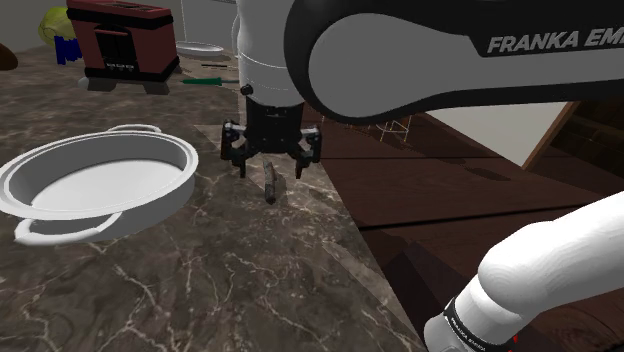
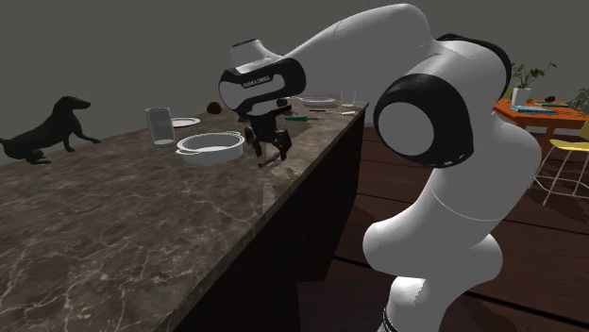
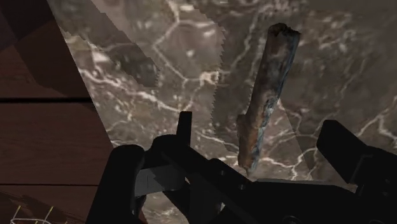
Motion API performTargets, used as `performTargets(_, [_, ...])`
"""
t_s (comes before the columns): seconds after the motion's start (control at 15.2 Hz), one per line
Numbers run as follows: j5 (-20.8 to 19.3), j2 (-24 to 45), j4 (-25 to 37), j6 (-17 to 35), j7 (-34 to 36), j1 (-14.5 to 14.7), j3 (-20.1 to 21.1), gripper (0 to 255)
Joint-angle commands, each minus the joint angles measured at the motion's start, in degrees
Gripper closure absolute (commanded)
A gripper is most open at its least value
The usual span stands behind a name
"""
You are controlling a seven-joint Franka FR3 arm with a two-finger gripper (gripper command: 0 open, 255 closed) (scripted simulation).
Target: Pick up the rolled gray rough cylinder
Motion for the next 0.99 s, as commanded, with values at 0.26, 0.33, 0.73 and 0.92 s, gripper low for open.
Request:
performTargets(0.26, [0.12, -0.16, -1.25, 1.15, 0.00, 0.10, -0.01, 255])
performTargets(0.33, [0.06, -0.04, -1.15, 1.13, 0.02, 0.04, 0.05, 255])
performTargets(0.73, [0.06, -0.06, -1.24, 1.21, 0.07, 0.06, 0.08, 255])
performTargets(0.92, [-0.05, -0.04, 1.02, -1.01, -0.32, -0.05, -0.34, 255])
